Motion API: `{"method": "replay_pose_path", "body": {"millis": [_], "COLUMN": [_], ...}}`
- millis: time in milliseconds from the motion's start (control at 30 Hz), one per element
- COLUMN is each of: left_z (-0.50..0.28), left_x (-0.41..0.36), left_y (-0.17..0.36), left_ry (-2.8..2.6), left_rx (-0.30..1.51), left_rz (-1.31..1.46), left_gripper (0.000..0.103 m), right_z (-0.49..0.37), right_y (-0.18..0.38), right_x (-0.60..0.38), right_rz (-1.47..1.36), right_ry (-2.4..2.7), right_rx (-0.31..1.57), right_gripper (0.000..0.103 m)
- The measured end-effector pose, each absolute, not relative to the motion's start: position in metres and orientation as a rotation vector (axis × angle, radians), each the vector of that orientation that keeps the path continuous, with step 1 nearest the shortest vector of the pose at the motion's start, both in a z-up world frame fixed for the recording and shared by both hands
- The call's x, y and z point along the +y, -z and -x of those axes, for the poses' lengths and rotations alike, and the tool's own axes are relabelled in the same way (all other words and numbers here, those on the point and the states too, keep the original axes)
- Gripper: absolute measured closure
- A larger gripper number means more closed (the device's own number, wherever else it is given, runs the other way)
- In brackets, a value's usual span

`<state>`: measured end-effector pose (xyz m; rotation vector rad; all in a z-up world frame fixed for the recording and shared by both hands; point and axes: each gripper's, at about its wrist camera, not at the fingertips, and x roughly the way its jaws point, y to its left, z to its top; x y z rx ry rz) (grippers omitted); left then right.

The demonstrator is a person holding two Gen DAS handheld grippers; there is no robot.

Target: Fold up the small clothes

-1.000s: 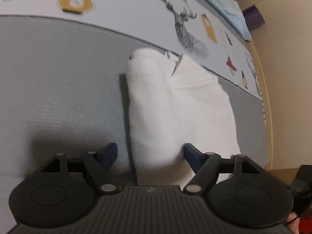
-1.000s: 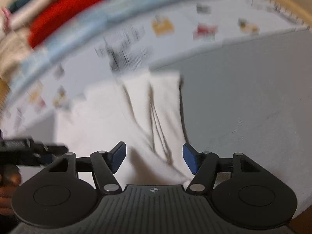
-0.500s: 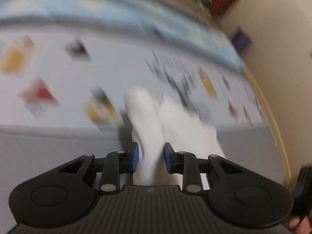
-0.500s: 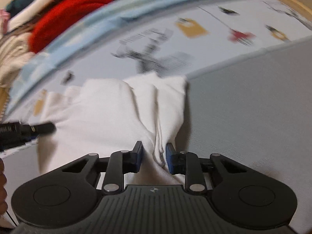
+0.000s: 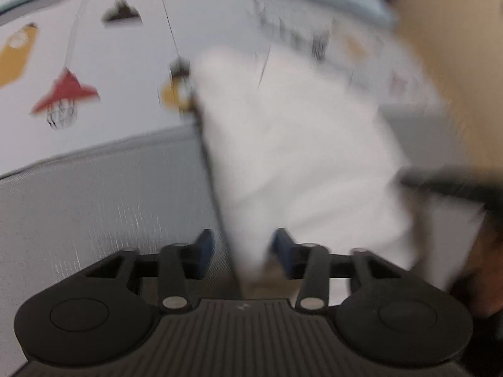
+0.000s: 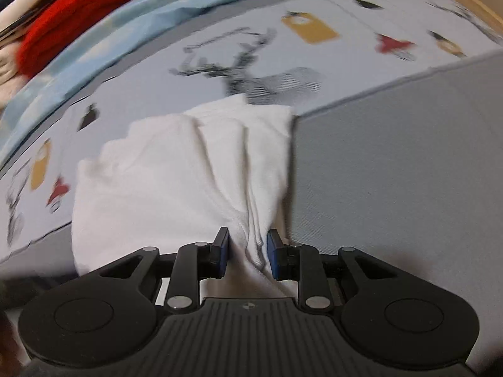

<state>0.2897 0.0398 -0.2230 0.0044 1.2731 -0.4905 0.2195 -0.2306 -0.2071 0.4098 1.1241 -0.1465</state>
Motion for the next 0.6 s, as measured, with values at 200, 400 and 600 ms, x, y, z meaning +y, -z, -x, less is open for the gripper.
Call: {"method": "replay_pose_path", "body": {"millis": [200, 400, 600], "left_z": [-0.298, -0.306, -0.313], "left_x": [0.063, 0.061, 0.061], "left_y": [0.192, 0.195, 0.202], "left_ry": [0.421, 0.391, 0.383], "left_rx": [1.184, 1.205, 1.209], "left_rz": [0.121, 0.167, 0.209], "left_gripper": [0.041, 0.041, 0.041], "right_z": [-0.248, -0.306, -0.304], "right_y": [0.164, 0.224, 0.229], "right_x": [-0.223, -0.239, -0.259], "right_rz": [-0.253, -0.333, -0.502], "right_ry": [0.07, -0.032, 0.02], "right_rx": [0.898, 1.068, 0.942], "right_gripper": [0.072, 0.061, 0.1]}}
